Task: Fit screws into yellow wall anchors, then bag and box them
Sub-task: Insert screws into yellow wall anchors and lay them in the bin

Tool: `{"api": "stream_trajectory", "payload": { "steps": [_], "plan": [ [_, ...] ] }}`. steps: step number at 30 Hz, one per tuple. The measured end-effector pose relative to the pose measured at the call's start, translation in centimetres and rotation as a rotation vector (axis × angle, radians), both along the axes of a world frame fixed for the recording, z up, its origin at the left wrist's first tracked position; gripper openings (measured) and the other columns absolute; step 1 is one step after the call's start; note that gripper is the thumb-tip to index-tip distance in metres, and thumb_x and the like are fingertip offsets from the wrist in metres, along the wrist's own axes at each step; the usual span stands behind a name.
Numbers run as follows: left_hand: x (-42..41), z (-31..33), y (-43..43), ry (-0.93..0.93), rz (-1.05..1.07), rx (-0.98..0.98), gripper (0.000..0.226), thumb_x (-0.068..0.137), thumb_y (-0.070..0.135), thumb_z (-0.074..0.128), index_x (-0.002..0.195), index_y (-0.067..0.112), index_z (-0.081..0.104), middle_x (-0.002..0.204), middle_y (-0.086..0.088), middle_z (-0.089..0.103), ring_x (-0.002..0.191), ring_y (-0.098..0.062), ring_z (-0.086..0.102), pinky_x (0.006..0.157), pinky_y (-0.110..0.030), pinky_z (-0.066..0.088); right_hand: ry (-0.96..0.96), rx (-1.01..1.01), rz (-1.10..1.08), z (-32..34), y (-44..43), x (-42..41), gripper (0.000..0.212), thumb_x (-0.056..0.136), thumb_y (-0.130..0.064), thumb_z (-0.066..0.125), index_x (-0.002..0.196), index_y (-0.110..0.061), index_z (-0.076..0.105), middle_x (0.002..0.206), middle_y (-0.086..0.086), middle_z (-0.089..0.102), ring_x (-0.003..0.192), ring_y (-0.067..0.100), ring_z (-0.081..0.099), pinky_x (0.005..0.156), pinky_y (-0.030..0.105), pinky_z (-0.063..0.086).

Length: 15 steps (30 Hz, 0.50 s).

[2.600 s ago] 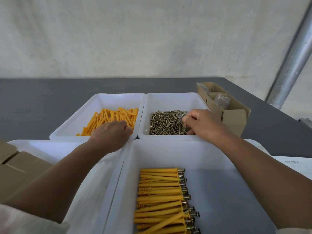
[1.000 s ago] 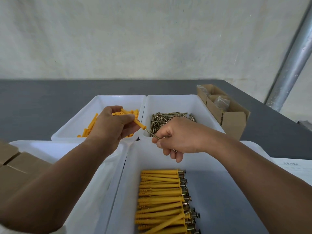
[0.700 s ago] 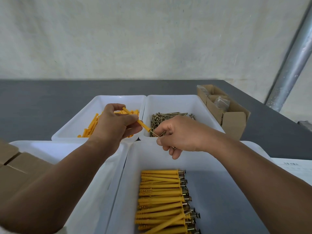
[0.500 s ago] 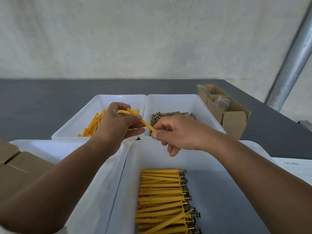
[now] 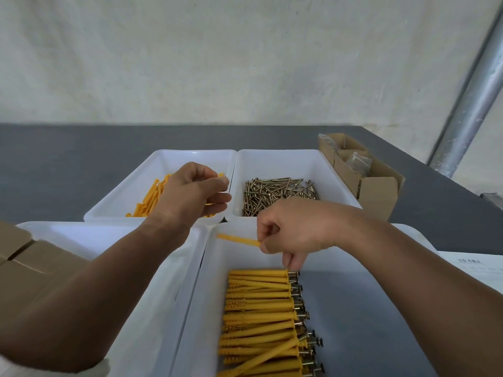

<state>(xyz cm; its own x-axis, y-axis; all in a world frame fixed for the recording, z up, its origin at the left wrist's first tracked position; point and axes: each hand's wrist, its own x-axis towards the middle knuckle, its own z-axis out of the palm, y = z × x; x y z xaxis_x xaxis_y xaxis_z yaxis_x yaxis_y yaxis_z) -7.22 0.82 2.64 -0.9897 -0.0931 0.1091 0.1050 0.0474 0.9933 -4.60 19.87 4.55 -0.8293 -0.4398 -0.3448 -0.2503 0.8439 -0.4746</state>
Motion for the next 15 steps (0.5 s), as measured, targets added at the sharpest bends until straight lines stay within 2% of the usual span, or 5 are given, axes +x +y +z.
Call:
{"api": "stream_trajectory", "payload": {
  "steps": [4,6,9,11,15],
  "plan": [
    [-0.8,-0.4,-0.8,-0.007,0.087,-0.067,0.011,0.087,0.006,0.068,0.088,0.011,0.058,0.083,-0.009,0.066,0.071,-0.018,0.071,0.069,-0.034,0.06,-0.056,0.197,0.06,-0.2,-0.6,0.7,0.011,0.094,-0.021,0.062,0.103,-0.015,0.067,0.09,0.012,0.074,0.074,0.023,0.075,0.067,0.027,0.06],
    [-1.1,-0.7,-1.3,0.012,0.134,-0.151,0.012,0.086,0.006,0.069,0.087,0.012,0.059,0.079,-0.007,0.066,0.072,-0.018,0.07,0.068,-0.033,0.059,-0.052,0.256,0.077,-0.6,-0.8,0.9,0.011,0.093,-0.022,0.065,0.101,-0.015,0.067,0.086,0.01,0.071,0.068,0.024,0.073,0.066,0.029,0.059],
    [-1.5,-1.4,-2.1,0.065,0.224,-0.399,0.011,0.083,0.011,0.07,0.084,0.017,0.061,0.073,-0.003,0.067,0.072,-0.02,0.066,0.067,-0.034,0.056,-0.006,0.317,0.1,-1.0,-1.0,1.0,0.006,0.091,-0.024,0.067,0.093,-0.019,0.064,0.08,0.001,0.061,0.064,0.025,0.072,0.063,0.028,0.057],
    [-1.8,-1.9,-2.5,0.091,0.273,-0.6,0.01,0.081,0.016,0.069,0.083,0.022,0.061,0.073,0.004,0.064,0.07,-0.012,0.059,0.06,-0.027,0.045,-0.001,0.328,0.106,-1.1,-1.1,1.0,0.008,0.091,-0.023,0.068,0.088,-0.019,0.061,0.075,0.001,0.058,0.07,0.029,0.073,0.066,0.032,0.059],
    [-2.2,-2.7,-3.0,0.099,0.29,-0.901,0.006,0.084,0.026,0.067,0.089,0.025,0.063,0.077,0.015,0.058,0.073,-0.005,0.051,0.057,-0.018,0.034,-0.015,0.35,0.116,-1.4,-1.3,1.0,0.008,0.091,-0.021,0.067,0.094,-0.014,0.064,0.081,0.008,0.066,0.063,0.027,0.07,0.067,0.034,0.06]
  ]
}}
